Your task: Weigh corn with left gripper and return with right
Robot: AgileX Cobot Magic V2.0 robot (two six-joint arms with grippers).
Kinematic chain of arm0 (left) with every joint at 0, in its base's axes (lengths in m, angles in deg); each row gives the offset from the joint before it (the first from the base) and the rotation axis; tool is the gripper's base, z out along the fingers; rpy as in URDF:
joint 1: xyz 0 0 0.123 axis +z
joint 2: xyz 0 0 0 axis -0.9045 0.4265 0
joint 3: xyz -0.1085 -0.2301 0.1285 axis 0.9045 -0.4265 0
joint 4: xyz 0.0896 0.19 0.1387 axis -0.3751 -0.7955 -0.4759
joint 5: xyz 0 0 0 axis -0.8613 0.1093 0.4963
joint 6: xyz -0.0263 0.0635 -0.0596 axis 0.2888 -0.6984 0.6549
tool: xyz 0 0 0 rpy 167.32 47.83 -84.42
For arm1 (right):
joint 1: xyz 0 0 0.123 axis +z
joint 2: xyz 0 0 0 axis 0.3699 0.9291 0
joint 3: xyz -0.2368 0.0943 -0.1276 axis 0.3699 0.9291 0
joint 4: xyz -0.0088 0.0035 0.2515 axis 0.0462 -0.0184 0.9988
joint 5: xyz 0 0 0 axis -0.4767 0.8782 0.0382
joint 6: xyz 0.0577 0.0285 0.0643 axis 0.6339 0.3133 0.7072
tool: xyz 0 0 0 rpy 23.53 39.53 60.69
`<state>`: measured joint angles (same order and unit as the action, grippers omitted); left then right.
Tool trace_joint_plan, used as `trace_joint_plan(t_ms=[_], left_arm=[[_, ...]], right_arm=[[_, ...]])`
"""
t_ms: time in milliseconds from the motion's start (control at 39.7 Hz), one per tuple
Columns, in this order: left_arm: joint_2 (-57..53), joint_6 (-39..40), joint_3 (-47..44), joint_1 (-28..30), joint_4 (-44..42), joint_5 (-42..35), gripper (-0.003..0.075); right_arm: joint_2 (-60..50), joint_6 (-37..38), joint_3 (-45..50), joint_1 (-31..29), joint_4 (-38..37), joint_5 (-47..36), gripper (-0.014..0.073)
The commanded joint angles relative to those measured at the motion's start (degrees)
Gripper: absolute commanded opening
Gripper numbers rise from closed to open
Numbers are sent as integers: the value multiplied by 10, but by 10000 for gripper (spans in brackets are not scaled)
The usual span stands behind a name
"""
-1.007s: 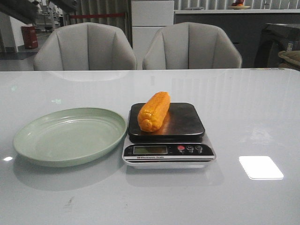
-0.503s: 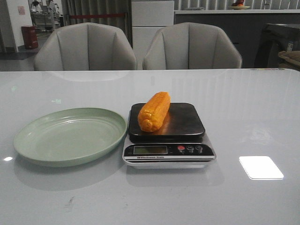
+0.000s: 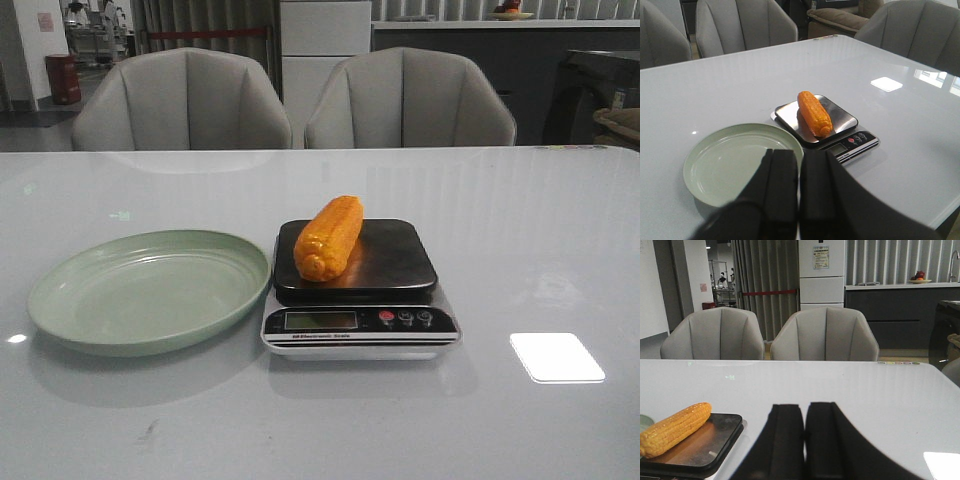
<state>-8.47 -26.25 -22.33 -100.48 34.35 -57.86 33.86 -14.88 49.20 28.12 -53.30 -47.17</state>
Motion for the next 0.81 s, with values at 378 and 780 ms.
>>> trace_joint_plan(t_ms=[378,780], left_arm=[[5,-1,16,-2,0,-54,124],[5,-1,16,-2,-3,-54,124]], right_arm=[[198,-6,-218,-4,-8,173,176],[247,-6,-232,-2,-8,209,297]])
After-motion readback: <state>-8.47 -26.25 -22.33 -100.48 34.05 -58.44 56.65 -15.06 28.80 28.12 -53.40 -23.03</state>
